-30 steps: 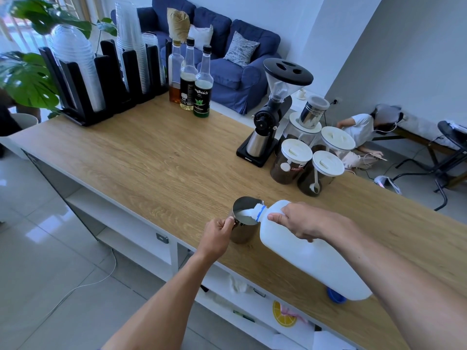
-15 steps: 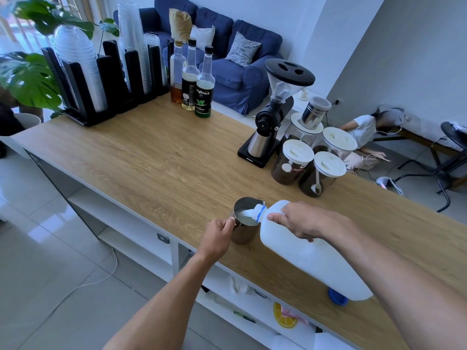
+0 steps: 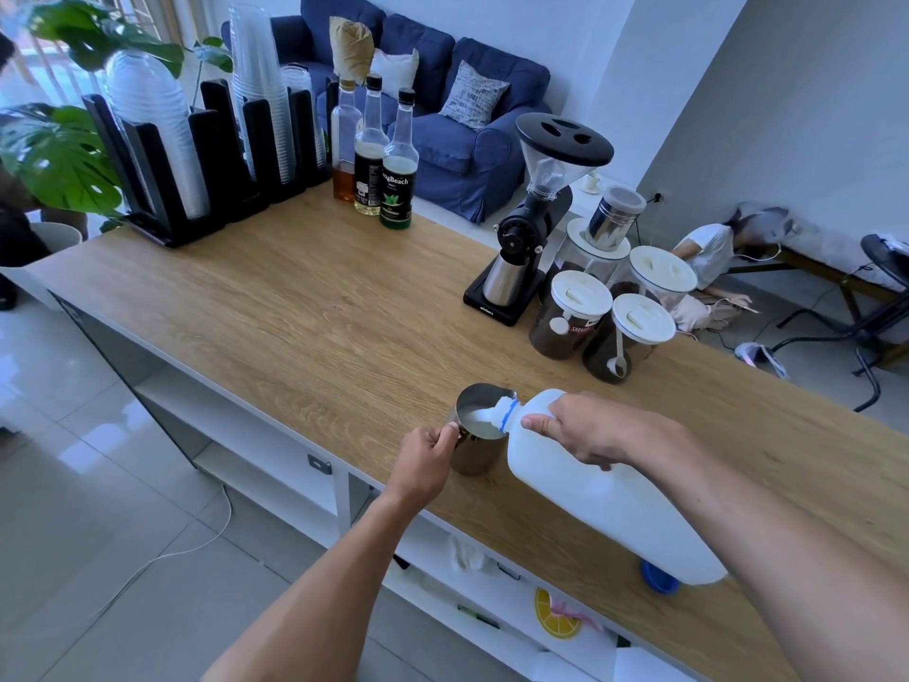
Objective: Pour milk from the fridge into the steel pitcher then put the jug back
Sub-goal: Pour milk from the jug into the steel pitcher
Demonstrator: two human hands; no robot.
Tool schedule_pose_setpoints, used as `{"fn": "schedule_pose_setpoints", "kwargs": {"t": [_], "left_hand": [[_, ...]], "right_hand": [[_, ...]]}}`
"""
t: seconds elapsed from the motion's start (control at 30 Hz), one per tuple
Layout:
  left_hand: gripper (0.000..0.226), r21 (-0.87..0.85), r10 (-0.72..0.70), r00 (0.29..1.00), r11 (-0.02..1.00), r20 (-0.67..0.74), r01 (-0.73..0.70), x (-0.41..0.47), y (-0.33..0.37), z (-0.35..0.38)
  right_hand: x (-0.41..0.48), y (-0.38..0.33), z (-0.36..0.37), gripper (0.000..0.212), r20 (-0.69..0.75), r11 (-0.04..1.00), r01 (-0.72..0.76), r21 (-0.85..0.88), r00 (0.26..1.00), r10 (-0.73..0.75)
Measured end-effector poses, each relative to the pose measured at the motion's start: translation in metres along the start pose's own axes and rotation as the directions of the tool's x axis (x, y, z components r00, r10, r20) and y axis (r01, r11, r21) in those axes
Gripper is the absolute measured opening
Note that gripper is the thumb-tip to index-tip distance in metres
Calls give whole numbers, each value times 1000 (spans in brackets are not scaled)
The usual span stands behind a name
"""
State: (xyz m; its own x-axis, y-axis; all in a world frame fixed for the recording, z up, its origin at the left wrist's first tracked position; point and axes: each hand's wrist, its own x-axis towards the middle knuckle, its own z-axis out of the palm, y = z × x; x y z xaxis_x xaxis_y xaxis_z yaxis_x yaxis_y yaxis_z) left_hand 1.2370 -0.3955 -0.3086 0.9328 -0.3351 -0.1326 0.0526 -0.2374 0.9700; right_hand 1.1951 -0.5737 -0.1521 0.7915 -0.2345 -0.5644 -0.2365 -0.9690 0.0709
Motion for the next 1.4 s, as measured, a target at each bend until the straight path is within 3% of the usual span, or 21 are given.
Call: {"fn": "schedule_pose_setpoints", "kwargs": {"t": [1.0,1.4], "left_hand": [[47,-2,-15,1000,1000,4,15,1,0,0],[48,11,-23,1000,1000,-5,23,1,0,0]], "right_hand": [[-3,-2,-2,50,-18,999,5,33,1000,-4],[-5,-3,-4,53,-19,1000,7,28,1000,-6]]}}
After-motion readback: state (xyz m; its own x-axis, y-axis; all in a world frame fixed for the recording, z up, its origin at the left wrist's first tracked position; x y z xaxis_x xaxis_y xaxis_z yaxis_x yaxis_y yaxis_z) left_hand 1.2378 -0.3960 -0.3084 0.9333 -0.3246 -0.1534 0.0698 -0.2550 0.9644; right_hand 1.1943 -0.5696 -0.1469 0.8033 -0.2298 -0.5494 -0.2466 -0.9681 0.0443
